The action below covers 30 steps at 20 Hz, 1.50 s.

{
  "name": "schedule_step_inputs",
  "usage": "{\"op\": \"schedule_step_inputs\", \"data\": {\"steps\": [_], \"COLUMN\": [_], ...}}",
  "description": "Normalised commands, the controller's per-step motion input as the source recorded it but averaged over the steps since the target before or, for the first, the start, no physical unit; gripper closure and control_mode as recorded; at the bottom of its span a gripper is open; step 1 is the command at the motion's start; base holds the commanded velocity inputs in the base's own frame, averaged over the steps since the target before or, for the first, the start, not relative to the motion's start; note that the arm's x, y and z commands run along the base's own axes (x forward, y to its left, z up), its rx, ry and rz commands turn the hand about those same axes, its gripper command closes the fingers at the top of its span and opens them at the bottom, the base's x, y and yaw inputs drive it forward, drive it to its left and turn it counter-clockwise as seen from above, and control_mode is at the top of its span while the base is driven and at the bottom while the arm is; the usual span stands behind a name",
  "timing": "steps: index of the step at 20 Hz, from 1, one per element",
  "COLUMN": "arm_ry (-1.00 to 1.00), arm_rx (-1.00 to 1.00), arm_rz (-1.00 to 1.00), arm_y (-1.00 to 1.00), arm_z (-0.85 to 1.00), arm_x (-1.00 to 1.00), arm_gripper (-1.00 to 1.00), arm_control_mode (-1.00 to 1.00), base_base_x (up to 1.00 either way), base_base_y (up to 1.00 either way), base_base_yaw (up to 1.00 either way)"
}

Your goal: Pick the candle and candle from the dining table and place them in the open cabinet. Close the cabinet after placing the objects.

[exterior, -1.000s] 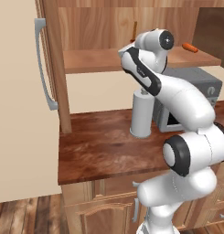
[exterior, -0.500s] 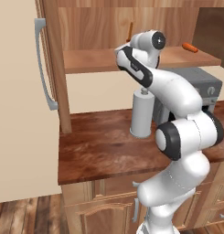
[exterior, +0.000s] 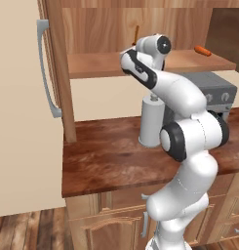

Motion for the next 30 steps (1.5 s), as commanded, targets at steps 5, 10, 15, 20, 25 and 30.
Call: {"op": "schedule_step_inputs", "data": {"steps": [5,10,15,20,25,30], "arm_ry": [0.04,0.02,0.0,-0.09,-0.08,-0.01], "arm_rx": [0.0,0.0,0.0,0.0,0.0,0.0], "arm_rz": [0.0,0.0,0.0,0.0,0.0,0.0], "arm_y": [0.0,0.0,0.0,0.01,0.0,0.0], "arm_z": [-0.14,-0.21,-0.21,-0.11,0.0,0.0], "arm_x": [0.38,0.27,-0.02,-0.07,-0.18,-0.04], "arm_gripper": [1.0,1.0,1.0,-1.0,-1.0,-1.0], "arm_control_mode": [-1.0,-1.0,-1.0,-1.0,-1.0,-1.0], "base_base_x": [0.0,0.0,0.0,0.0,0.0,0.0], "base_base_y": [0.0,0.0,0.0,0.0,0.0,0.0], "base_base_yaw": [0.0,0.0,0.0,0.0,0.0,0.0]}}
